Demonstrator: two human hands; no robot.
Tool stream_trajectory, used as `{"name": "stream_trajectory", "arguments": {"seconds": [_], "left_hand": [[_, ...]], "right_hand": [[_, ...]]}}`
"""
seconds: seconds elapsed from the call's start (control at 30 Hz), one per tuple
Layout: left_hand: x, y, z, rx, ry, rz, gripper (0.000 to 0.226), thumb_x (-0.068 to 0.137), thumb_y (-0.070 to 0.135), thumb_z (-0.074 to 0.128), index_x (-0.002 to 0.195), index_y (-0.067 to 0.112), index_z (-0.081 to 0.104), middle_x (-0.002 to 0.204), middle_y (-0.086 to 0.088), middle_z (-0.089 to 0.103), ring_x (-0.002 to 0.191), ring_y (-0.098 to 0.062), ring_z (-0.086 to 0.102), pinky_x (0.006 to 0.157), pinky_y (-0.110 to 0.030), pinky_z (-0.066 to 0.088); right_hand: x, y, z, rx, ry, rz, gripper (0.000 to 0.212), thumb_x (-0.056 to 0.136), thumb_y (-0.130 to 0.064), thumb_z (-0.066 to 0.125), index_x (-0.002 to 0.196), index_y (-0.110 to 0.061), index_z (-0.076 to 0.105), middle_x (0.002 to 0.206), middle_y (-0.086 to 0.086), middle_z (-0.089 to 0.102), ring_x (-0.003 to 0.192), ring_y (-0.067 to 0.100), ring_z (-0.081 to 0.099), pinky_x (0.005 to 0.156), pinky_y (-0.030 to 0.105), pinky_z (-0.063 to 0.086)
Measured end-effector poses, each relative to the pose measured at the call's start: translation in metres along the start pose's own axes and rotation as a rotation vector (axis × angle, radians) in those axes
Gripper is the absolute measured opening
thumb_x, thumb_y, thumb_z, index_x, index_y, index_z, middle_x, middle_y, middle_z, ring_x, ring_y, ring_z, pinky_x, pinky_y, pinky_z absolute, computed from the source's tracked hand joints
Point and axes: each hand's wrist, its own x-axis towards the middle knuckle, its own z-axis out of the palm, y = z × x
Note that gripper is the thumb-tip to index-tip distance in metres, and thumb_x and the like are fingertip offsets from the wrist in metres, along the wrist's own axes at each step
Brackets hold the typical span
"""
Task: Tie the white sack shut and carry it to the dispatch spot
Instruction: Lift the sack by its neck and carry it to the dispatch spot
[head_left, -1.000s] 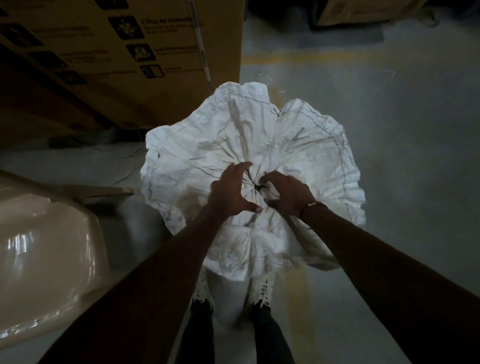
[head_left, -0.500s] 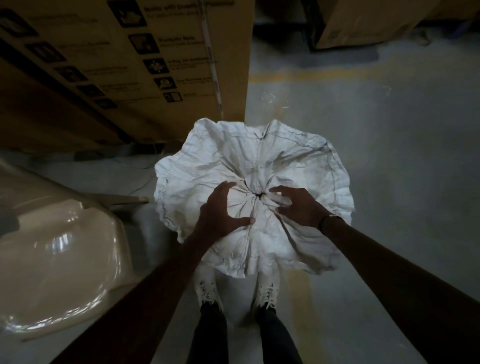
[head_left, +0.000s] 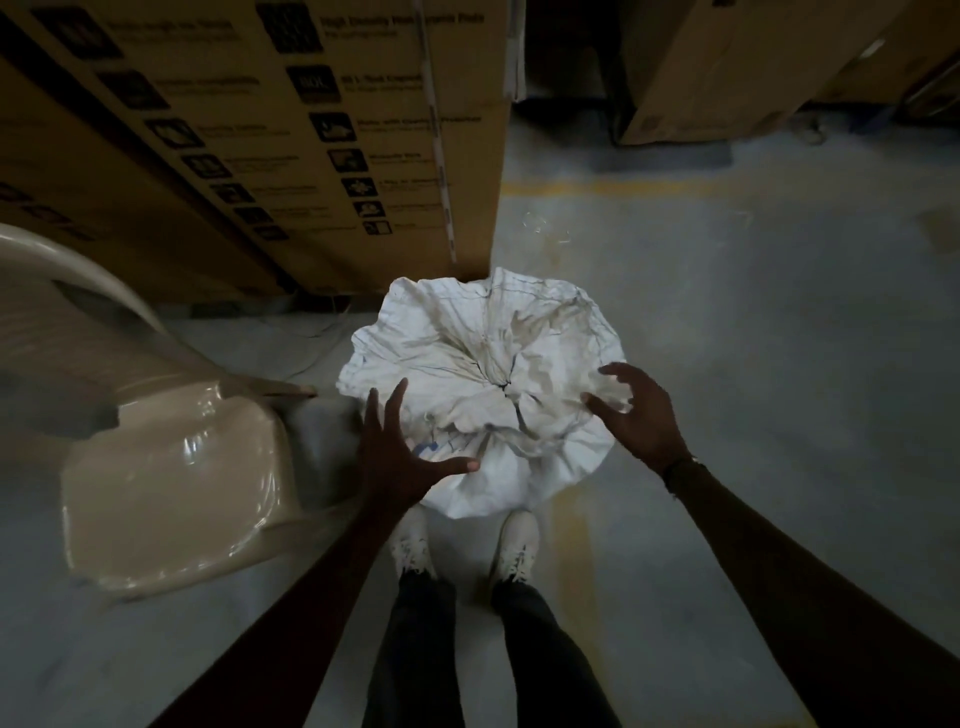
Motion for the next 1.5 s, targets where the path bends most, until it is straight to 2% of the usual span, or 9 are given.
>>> {"name": "stream_trajectory", "arguments": {"seconds": [0.17, 0.37, 0.47, 0.63, 0.83, 1.03, 1.2, 1.33, 1.5], "left_hand": [[-0.014, -0.015, 0.021, -0.199, 0.088, -0.152, 0.143, 0.042, 0.048, 0.104, 0.161, 0.029, 0.028, 0.17, -0.01, 0.027, 0.154, -0.025, 0.03, 0.121, -0.039, 0.03], [0.029, -0.025, 0.057, -0.468, 0.064, -0.151, 0.111, 0.064, 0.022, 0.1, 0.155, 0.024, 0.038, 0.16, -0.007, 0.039, 0.146, -0.019, 0.042, 0.1, -0.009, 0.05], [0.054, -0.013, 0.069, -0.456, 0.12, -0.106, 0.077, 0.065, 0.054, 0.094, 0.13, 0.038, 0.057, 0.141, 0.002, 0.058, 0.132, -0.015, 0.056, 0.107, -0.032, 0.054], [0.082, 0.012, 0.081, -0.509, 0.088, -0.05, 0.051, 0.075, 0.047, 0.091, 0.113, 0.032, 0.061, 0.123, 0.007, 0.065, 0.111, -0.001, 0.06, 0.091, -0.009, 0.05], [0.109, 0.032, 0.099, -0.605, -0.057, -0.003, 0.081, 0.05, 0.05, 0.092, 0.115, 0.015, 0.06, 0.111, -0.002, 0.075, 0.106, -0.017, 0.072, 0.085, -0.029, 0.062], [0.123, 0.049, 0.104, -0.612, -0.244, 0.041, 0.098, 0.051, 0.033, 0.101, 0.132, 0.017, 0.047, 0.116, 0.005, 0.072, 0.115, -0.015, 0.071, 0.093, -0.034, 0.062], [0.137, 0.061, 0.1, -0.595, -0.013, 0.028, 0.048, 0.078, 0.042, 0.089, 0.11, 0.017, 0.064, 0.106, 0.003, 0.074, 0.094, 0.002, 0.073, 0.08, -0.018, 0.058], [0.156, 0.069, 0.09, -0.565, -0.064, 0.104, 0.025, 0.092, 0.036, 0.079, 0.107, 0.016, 0.077, 0.095, 0.008, 0.078, 0.087, 0.008, 0.074, 0.078, -0.014, 0.055], [0.168, 0.08, 0.075, -0.535, -0.332, 0.057, 0.053, 0.101, 0.052, 0.06, 0.142, 0.02, 0.061, 0.132, 0.013, 0.066, 0.119, -0.004, 0.063, 0.111, -0.027, 0.047]], "right_hand": [[-0.022, -0.005, 0.005, 0.326, 0.011, 0.277, 0.086, 0.065, -0.031, 0.102, 0.131, -0.037, 0.047, 0.122, -0.021, 0.06, 0.11, -0.005, 0.06, 0.11, 0.035, 0.051], [-0.012, 0.011, 0.055, 0.513, -0.197, 0.289, 0.155, 0.041, -0.052, 0.106, 0.164, -0.042, 0.011, 0.169, -0.006, 0.035, 0.15, 0.013, 0.044, 0.122, 0.048, 0.043], [0.003, 0.006, 0.075, 0.58, -0.17, 0.254, 0.147, 0.065, -0.012, 0.101, 0.166, -0.035, -0.003, 0.167, -0.009, 0.031, 0.142, 0.002, 0.048, 0.115, 0.027, 0.047], [0.036, -0.005, 0.098, 0.744, 0.008, 0.291, 0.131, 0.08, 0.01, 0.084, 0.167, -0.027, -0.006, 0.143, -0.003, 0.057, 0.118, -0.007, 0.065, 0.086, 0.012, 0.057], [0.076, -0.01, 0.116, 0.767, 0.0, 0.256, 0.125, 0.077, -0.007, 0.091, 0.167, -0.025, 0.006, 0.134, -0.003, 0.065, 0.11, -0.009, 0.068, 0.091, 0.02, 0.06], [0.088, -0.029, 0.125, 0.705, -0.017, 0.159, 0.061, 0.068, -0.058, 0.089, 0.118, -0.026, 0.076, 0.118, 0.003, 0.081, 0.112, 0.021, 0.077, 0.096, 0.045, 0.062], [0.084, -0.041, 0.123, 0.85, -0.103, 0.224, 0.068, 0.074, -0.058, 0.081, 0.124, -0.013, 0.072, 0.097, 0.0, 0.079, 0.087, 0.014, 0.077, 0.069, 0.025, 0.058], [0.082, -0.036, 0.117, 0.806, -0.312, 0.145, 0.026, 0.088, -0.046, 0.079, 0.112, -0.035, 0.079, 0.114, -0.005, 0.08, 0.11, 0.013, 0.074, 0.099, 0.035, 0.059], [0.095, -0.038, 0.124, 0.716, -0.207, 0.189, 0.094, 0.054, -0.054, 0.099, 0.137, -0.029, 0.063, 0.133, -0.01, 0.074, 0.123, 0.006, 0.07, 0.109, 0.038, 0.056]]}}
